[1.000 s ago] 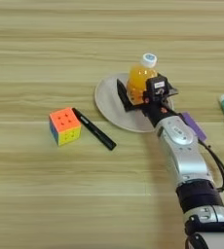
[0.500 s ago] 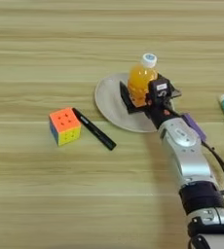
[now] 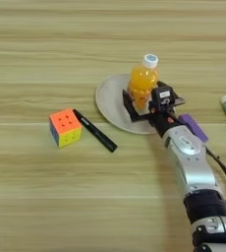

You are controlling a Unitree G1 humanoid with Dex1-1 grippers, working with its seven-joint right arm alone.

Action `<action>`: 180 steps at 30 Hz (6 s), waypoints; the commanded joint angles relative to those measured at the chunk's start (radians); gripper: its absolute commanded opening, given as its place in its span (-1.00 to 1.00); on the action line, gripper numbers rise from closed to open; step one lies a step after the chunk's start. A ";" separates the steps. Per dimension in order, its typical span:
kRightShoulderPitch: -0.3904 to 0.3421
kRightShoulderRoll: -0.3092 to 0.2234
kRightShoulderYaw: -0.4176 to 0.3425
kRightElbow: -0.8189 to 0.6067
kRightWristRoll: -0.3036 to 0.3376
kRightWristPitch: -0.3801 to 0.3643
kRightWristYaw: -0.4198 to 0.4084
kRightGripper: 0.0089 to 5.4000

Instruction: Move the objects on the table

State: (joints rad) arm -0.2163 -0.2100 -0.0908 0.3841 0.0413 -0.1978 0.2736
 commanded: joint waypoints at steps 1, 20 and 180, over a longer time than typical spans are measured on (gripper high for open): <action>-0.019 -0.037 -0.018 -0.096 0.022 0.002 0.015 0.99; 0.182 -0.102 -0.077 -0.336 0.067 0.125 0.091 0.99; 0.008 -0.135 -0.095 -0.158 0.132 0.257 0.136 -0.48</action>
State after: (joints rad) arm -0.1405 -0.3156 -0.1804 0.2636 0.1798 0.0779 0.4230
